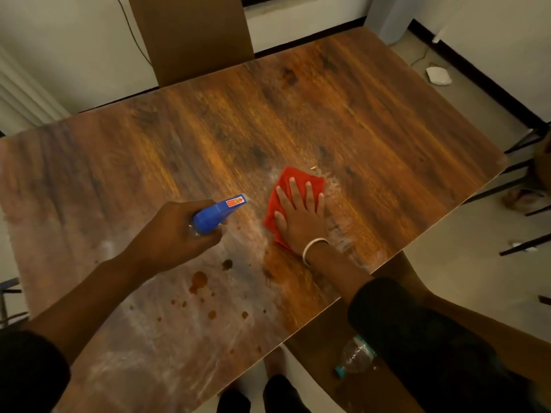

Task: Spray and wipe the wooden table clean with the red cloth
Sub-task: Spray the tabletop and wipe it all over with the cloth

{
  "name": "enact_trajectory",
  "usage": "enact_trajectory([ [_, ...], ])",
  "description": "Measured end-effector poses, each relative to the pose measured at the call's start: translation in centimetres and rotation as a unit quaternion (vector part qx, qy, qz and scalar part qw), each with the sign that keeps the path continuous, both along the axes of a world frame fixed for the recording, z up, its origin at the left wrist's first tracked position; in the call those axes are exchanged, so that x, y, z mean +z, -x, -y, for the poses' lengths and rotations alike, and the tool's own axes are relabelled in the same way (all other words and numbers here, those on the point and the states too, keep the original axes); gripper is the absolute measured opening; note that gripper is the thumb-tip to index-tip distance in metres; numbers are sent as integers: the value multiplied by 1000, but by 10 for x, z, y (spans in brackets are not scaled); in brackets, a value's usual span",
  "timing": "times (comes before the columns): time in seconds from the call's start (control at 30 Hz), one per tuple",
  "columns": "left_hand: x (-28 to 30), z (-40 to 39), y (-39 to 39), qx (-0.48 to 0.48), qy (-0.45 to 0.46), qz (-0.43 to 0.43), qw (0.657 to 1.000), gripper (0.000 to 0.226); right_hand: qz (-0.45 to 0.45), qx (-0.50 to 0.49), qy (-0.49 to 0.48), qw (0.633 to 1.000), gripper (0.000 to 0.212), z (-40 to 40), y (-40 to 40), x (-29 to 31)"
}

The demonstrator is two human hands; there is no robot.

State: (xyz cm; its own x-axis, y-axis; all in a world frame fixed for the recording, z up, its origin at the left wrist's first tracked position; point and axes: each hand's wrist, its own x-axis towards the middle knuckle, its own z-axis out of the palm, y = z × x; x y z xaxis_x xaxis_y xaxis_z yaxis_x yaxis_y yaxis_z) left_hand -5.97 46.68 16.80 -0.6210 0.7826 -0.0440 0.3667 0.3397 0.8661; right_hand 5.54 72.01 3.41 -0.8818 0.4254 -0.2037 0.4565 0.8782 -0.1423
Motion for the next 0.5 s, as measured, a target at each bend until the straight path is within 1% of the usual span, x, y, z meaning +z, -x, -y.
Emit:
enact_trajectory([
  [0.07,-2,-1,-2,14,0,1,1000,16,-7,3,-13,1000,67,17,20,0],
  [0.1,-2,-2,-3,19,-1,-2,1000,17,-15,35,-20,999,67,30,18,-1],
  [0.2,0,-10,0,14,2,-36,999,17,-43,191,-16,980,65,64,-26,-11],
  [0.23,2,-12,1,11,-4,-48,999,16,-46,220,-14,974,66,68,-48,-13],
  [0.27,4,-14,3,15,-15,-56,998,15,-42,227,-16,973,66,67,-69,-15],
  [0.33,7,-15,7,24,-33,-62,997,15,-38,201,-31,978,66,45,-95,-15],
  [0.37,9,-15,9,23,-41,-62,997,17,-36,178,-41,983,65,28,-96,-13],
  [0.43,10,-14,10,19,-55,-61,996,20,-18,122,-44,991,64,-11,-75,-9],
  [0.5,10,-13,10,28,-80,-69,994,20,-7,39,-19,999,70,-46,-30,-5],
])
